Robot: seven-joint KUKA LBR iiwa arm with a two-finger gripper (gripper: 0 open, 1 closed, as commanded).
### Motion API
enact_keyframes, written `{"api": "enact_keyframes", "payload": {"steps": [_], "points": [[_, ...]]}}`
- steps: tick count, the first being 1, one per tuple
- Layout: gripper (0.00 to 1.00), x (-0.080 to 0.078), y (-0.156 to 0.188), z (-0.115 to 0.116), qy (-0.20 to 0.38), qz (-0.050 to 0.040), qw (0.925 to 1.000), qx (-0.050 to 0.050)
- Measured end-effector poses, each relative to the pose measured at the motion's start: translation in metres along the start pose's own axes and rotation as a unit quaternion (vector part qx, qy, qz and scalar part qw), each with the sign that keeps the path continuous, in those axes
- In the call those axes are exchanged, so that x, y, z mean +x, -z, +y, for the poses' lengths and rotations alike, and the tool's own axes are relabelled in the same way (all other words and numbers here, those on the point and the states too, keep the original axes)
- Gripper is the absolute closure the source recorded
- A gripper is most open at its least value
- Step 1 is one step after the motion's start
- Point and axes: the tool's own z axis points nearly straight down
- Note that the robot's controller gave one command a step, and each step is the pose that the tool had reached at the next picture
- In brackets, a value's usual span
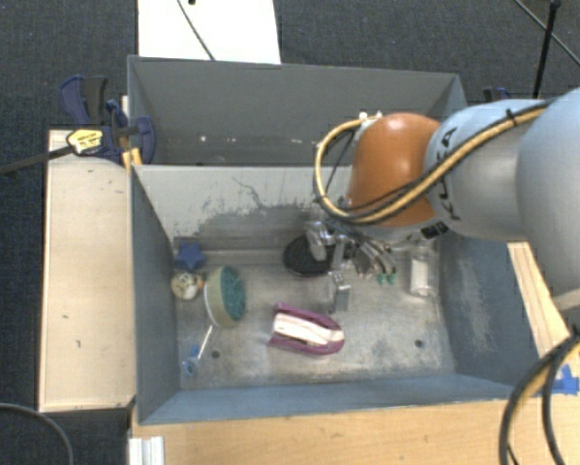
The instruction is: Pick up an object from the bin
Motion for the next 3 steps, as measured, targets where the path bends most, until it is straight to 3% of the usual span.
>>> {"api": "enact_keyframes", "payload": {"steps": [2,3], "points": [[0.00,0.005,-0.001,0.001,-0.099,0.0004,0.9951,0.000],[0.00,0.009,0.010,0.002,-0.153,0.0045,0.9882,0.000]]}}
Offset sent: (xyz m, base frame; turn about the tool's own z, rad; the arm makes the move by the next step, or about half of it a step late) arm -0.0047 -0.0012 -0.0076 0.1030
